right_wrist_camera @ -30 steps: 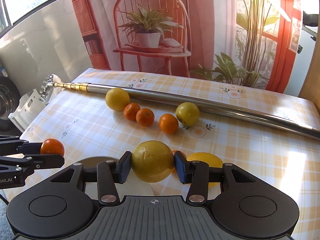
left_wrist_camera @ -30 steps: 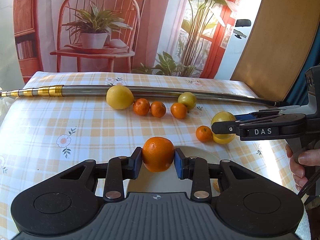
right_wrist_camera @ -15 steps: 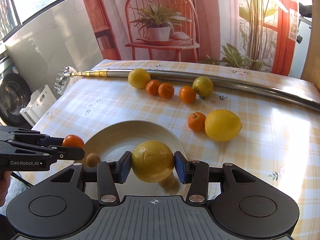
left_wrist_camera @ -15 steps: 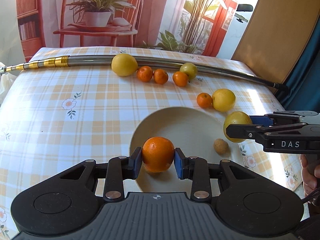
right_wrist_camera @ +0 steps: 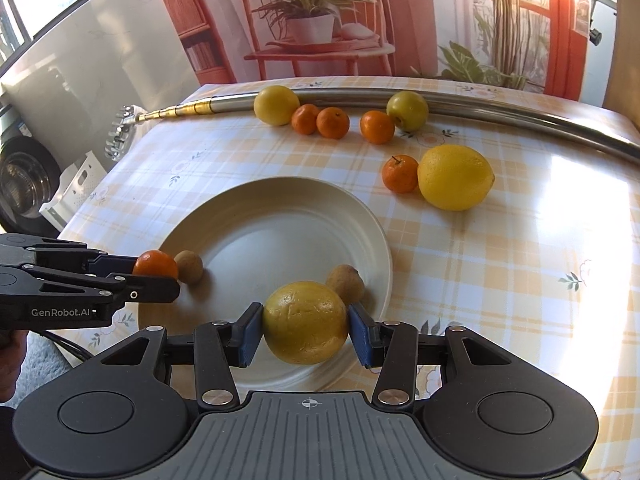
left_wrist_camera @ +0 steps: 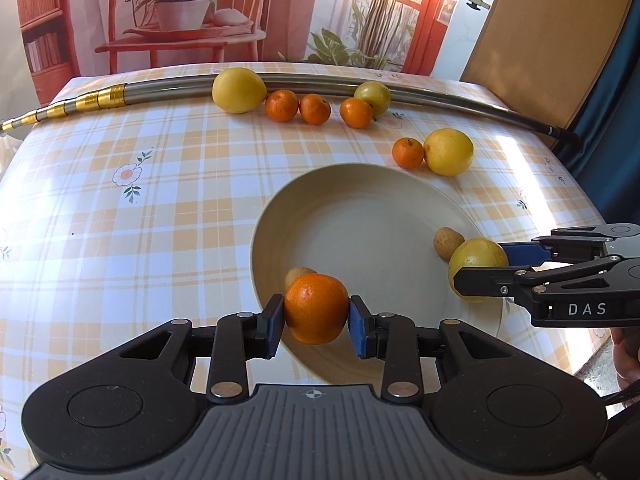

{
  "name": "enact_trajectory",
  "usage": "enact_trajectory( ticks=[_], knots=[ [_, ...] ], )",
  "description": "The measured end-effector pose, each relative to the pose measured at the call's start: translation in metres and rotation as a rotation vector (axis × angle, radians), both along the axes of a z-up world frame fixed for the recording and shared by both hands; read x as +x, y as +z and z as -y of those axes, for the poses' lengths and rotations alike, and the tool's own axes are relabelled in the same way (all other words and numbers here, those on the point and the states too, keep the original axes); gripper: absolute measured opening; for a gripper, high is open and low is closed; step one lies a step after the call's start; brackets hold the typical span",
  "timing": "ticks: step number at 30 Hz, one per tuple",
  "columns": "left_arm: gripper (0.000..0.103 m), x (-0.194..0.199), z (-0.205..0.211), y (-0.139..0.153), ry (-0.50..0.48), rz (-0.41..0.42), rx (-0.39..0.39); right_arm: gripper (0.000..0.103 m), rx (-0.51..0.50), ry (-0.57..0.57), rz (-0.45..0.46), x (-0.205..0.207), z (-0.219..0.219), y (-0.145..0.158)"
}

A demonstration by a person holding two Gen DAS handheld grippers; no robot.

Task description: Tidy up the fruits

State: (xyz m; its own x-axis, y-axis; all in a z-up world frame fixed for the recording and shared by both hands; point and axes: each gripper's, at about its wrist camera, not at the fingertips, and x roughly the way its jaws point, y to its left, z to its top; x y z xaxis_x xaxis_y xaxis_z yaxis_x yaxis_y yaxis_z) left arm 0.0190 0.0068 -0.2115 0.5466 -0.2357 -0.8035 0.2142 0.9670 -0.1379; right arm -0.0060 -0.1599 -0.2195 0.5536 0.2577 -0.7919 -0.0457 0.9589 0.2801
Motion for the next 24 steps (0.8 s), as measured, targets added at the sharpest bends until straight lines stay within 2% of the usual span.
enact_trajectory(
  ticks=[12, 24],
  knots=[
    [0.036, 0.007, 0.007, -0.006, -0.018, 0.027, 0.048, 0.042, 0.048, -0.015, -0.036, 0.022, 0.014, -0.009],
    [0.036, 0.027, 0.011, -0.011, -0.029, 0.08, 0.097, 0.042, 0.038, -0.022, 0.003, 0.048, 0.02, -0.012]
  ],
)
